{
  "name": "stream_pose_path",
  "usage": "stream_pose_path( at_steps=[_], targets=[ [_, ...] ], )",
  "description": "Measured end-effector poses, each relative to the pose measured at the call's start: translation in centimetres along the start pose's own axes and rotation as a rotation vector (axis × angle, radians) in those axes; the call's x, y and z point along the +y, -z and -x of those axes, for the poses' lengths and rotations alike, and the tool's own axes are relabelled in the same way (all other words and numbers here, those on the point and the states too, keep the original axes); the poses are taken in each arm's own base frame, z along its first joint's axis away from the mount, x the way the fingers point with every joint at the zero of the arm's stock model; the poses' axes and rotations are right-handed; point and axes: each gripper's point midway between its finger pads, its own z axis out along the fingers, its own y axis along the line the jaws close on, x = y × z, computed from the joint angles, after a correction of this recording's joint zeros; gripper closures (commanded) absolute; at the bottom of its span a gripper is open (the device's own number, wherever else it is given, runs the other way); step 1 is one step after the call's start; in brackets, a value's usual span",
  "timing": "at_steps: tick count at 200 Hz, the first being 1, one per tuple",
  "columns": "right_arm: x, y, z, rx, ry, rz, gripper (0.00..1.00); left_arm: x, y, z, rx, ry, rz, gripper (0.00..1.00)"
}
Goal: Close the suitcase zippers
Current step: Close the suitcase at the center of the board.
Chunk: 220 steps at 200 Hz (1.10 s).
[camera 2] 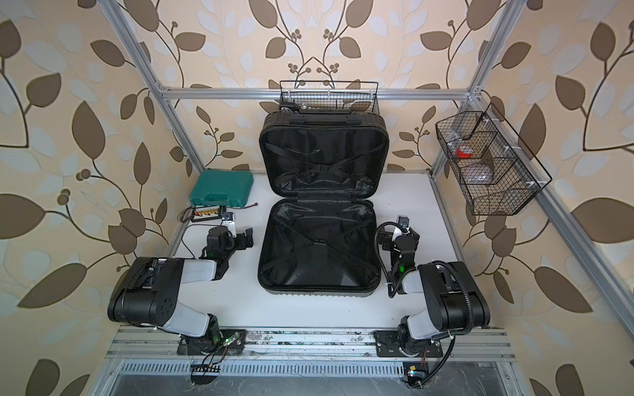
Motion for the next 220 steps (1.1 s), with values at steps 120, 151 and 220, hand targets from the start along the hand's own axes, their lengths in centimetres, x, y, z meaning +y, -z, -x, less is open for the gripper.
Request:
stream_pose_path(
  at_steps=[120,151,220],
  targets=[
    [0.0,0.0,0.0,0.0,0.0,0.0,0.0,0.0,0.0,0.0,0.0,0.0,0.0,0.01],
    [0.0,0.0,0.0,-0.001,0.001,0.0,0.0,0.0,0.0,0.0,0.0,0.001,0.002,0.01],
    [-0.3,0.7,6.8,-0.056,-0.067,-0.03,0.0,2.4,2.9,7.5,0.04,0.201,0.177,0.01]
  ],
)
